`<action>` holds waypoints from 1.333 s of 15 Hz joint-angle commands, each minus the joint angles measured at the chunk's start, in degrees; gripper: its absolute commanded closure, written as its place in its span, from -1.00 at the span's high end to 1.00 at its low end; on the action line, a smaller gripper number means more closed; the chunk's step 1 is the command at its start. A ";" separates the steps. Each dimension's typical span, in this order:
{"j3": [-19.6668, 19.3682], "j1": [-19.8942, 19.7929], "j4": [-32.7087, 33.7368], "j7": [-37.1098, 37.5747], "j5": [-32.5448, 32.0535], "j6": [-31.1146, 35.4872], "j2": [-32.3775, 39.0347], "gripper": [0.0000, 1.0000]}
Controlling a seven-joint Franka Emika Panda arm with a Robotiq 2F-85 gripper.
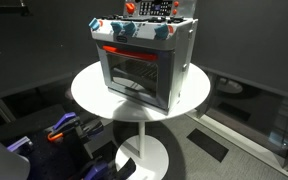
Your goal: Press the orange button on the stove
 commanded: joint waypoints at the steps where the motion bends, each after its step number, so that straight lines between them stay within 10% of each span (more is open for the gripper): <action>1: 0.92 -0.91 5.39 2.17 -0.95 3.27 5.73 1.00; 20: 2.35 1.45 31.22 11.65 -6.01 7.09 33.43 1.00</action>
